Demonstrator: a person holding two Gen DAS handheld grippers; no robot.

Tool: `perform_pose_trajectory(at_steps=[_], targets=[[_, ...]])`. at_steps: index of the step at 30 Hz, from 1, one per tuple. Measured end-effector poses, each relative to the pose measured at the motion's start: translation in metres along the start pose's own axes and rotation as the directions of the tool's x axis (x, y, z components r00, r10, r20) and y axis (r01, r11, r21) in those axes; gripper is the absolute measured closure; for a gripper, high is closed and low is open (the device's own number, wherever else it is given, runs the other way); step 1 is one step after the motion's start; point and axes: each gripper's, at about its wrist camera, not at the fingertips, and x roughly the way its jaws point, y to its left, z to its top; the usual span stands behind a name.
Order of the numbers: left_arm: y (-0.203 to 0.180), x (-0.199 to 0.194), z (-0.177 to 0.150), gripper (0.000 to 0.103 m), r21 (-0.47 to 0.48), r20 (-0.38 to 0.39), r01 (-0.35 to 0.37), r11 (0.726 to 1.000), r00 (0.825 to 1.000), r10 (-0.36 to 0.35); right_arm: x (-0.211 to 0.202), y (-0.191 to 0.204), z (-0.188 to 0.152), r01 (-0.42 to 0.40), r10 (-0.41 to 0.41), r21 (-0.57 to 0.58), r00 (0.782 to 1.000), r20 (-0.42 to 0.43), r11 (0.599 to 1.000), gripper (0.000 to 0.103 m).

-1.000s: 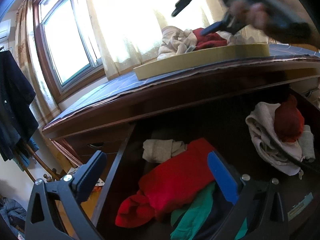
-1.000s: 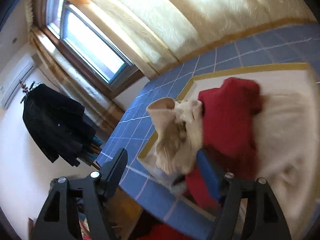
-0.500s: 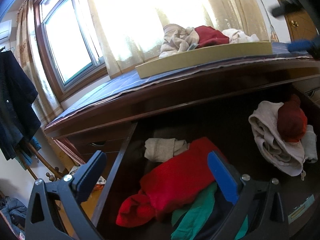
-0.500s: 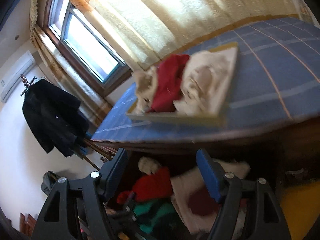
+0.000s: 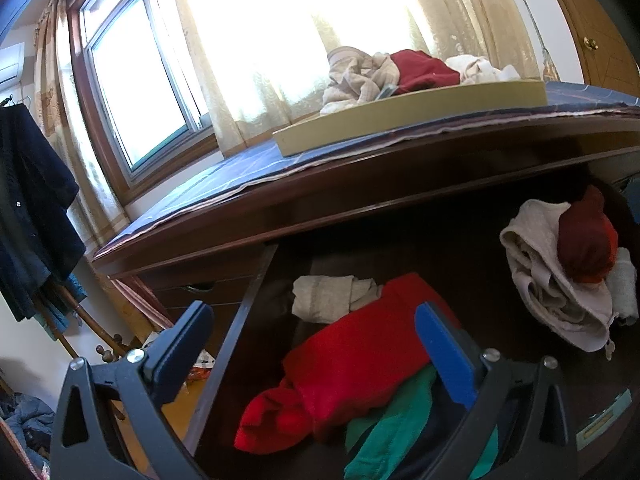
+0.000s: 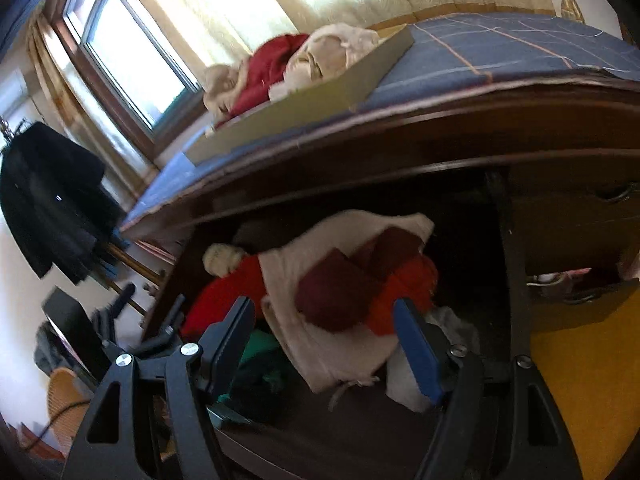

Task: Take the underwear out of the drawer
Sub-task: 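Lower the right gripper into the drawer toward the dark red garment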

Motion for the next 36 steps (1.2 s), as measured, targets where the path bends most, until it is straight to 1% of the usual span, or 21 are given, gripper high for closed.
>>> perform_pose_trajectory(at_steps=[3,6,10,13,15,19,25,27,29,31,33,34,35,36], targets=[[0.000,0.002,0.001,0.000,-0.004,-0.014,-0.001,1.000,1.000,0.001,0.003,0.000,-0.004,0.037,-0.037,-0.008,0.999,-0.019,0.999,0.030],[0.001,0.003,0.002,0.000,-0.005,-0.029,-0.001,1.000,1.000,0.000,0.001,0.003,-0.001,0.079,-0.080,-0.030,0.997,-0.006,0.996,0.030],[0.002,0.005,0.003,0.000,-0.013,-0.051,0.008,1.000,0.999,-0.009,0.004,0.008,0.010,0.122,-0.122,-0.053,0.992,-0.010,0.991,0.030],[0.004,0.009,0.004,0.000,-0.029,-0.083,0.023,0.999,0.996,-0.025,0.011,0.010,0.014,0.134,-0.136,-0.065,0.990,-0.034,0.989,0.030],[0.006,0.014,0.005,0.000,-0.040,-0.118,0.038,0.998,0.992,-0.042,0.014,0.012,0.015,0.138,-0.142,-0.080,0.989,-0.041,0.987,0.030],[0.006,0.017,0.005,0.000,-0.052,-0.146,0.057,0.997,0.987,-0.064,0.011,0.011,0.014,0.141,-0.146,-0.098,0.988,-0.050,0.985,0.030],[0.005,0.018,0.005,0.000,-0.050,-0.145,0.060,0.997,0.987,-0.066,0.012,0.006,0.007,0.136,-0.145,-0.105,0.986,-0.083,0.985,0.030],[0.005,0.017,0.005,0.000,-0.046,-0.141,0.058,0.997,0.988,-0.064,0.017,0.007,0.011,0.137,-0.147,-0.105,0.985,-0.089,0.985,0.030],[0.004,0.017,0.005,0.000,-0.045,-0.139,0.059,0.997,0.988,-0.065,0.024,0.012,0.017,0.147,-0.160,-0.129,0.983,-0.092,0.981,0.030],[0.005,0.017,0.005,0.000,-0.046,-0.139,0.058,0.997,0.988,-0.064,0.035,0.016,0.024,0.168,-0.187,-0.158,0.976,-0.115,0.973,0.030],[0.004,0.017,0.005,0.000,-0.044,-0.136,0.060,0.997,0.988,-0.065,0.048,0.017,0.030,0.198,-0.224,-0.173,0.963,-0.146,0.965,0.030],[0.004,0.017,0.005,0.000,-0.042,-0.134,0.059,0.997,0.989,-0.065,0.055,0.016,0.032,0.198,-0.227,-0.174,0.959,-0.172,0.965,0.029],[0.004,0.016,0.005,0.000,-0.040,-0.132,0.059,0.997,0.989,-0.064,0.060,0.016,0.035,0.196,-0.226,-0.167,0.956,-0.188,0.966,0.027],[0.004,0.016,0.005,0.000,-0.039,-0.130,0.059,0.997,0.989,-0.063,0.063,0.016,0.037,0.195,-0.225,-0.163,0.955,-0.192,0.967,0.026]])
